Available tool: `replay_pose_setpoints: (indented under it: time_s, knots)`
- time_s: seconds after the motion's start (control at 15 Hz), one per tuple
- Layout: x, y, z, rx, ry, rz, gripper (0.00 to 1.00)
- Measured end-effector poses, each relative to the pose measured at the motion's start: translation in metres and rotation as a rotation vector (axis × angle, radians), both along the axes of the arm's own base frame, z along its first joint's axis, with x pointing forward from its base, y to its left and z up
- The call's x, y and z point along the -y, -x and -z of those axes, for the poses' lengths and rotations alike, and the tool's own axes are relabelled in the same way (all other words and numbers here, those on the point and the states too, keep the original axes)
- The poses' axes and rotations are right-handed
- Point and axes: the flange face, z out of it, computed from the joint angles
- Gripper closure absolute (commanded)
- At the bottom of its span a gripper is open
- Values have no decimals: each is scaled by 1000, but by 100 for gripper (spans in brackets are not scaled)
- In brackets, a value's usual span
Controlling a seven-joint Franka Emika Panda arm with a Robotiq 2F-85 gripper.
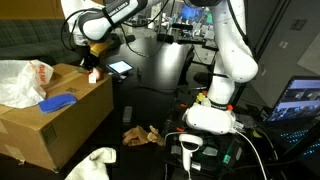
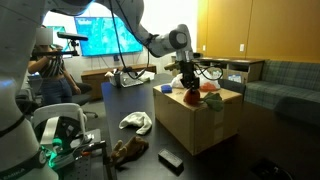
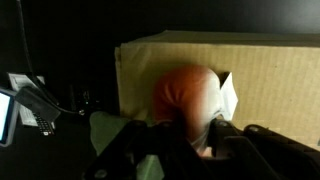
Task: Remove the orange plush toy from the box and replace it with the gray duster, remove the blue object from the box and replace it with the brown toy and remove the plastic bag from the box and replace it with the white towel
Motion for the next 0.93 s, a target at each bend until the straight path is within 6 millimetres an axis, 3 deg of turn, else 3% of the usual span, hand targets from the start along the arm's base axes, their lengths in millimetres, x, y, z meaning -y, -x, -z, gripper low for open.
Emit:
replay_pose_setpoints:
  time_s: [0.2,0.53,0.73,0.93]
  knots:
    - [19,19,-10,14,40,13,96]
    - [60,77,-19,19,57,146,96]
    - [77,115,3,-20,54,252,96]
    - [95,144,41,-75,23,357,96]
